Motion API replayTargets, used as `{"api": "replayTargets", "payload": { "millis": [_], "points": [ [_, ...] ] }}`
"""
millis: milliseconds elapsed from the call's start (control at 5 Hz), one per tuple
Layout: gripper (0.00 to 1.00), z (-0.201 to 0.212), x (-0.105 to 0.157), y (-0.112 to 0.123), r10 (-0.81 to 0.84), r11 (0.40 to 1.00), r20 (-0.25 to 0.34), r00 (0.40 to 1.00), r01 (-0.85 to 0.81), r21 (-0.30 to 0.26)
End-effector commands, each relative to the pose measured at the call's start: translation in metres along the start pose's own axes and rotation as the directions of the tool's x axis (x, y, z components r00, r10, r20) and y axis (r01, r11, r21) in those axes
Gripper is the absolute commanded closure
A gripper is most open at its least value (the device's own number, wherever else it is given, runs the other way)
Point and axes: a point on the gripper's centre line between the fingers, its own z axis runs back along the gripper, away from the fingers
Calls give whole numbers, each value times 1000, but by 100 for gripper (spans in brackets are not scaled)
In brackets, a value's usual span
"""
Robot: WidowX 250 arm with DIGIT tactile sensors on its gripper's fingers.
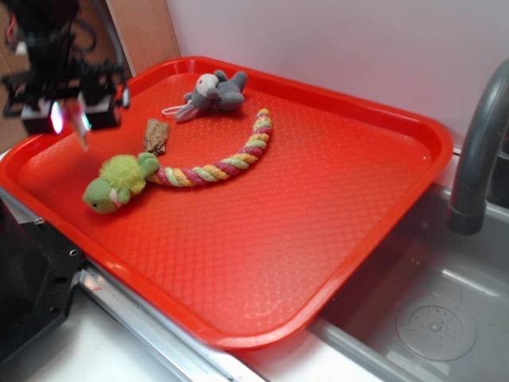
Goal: Grab the shell.
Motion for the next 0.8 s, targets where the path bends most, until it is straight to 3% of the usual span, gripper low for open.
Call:
{"api": "replayTargets", "payload": {
  "millis": [0, 200, 400, 600],
  "points": [
    [100, 75, -20, -56, -307, 923, -59, 950, 282, -260],
    [100, 93, -28, -66, -333, 910, -48, 942, 308, -277],
    [100, 103, -36, -69, -314, 909, 8, 949, 303, -288],
    [100, 97, -35, -66, -249, 933, 7, 968, 242, -265]
  ]
}}
